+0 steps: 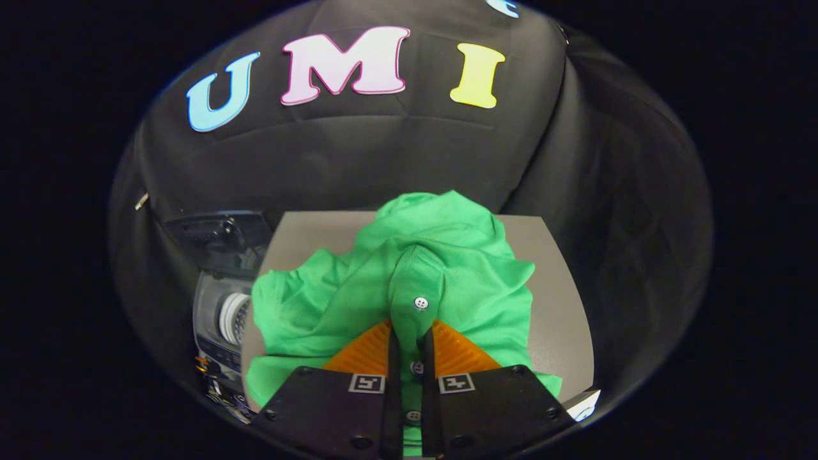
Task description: Put the clothes into the washing machine and then close the washing machine lid.
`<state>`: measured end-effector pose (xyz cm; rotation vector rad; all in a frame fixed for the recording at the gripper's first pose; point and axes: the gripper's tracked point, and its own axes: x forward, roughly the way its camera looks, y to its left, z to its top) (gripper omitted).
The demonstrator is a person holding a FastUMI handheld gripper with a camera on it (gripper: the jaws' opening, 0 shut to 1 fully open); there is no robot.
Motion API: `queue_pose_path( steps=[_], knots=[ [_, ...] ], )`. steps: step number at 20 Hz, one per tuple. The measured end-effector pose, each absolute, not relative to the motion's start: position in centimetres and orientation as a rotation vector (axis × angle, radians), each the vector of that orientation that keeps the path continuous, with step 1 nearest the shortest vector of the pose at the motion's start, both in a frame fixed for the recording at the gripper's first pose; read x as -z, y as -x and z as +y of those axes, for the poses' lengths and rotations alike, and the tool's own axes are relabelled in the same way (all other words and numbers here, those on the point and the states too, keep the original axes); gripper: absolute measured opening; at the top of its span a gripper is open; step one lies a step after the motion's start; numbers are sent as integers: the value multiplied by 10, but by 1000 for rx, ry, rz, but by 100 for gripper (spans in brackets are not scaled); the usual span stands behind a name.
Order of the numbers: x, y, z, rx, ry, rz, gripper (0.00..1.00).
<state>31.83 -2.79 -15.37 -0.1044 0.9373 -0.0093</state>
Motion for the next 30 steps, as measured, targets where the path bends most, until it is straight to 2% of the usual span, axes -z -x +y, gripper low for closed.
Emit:
queue_pose_path(
  steps=[11, 17, 30],
  knots=[
    [36, -338, 8, -27, -41, 766, 16],
    [3, -330, 56, -99, -28, 721, 16],
    [67, -295, 253, -379, -64, 789, 16]
  ],
)
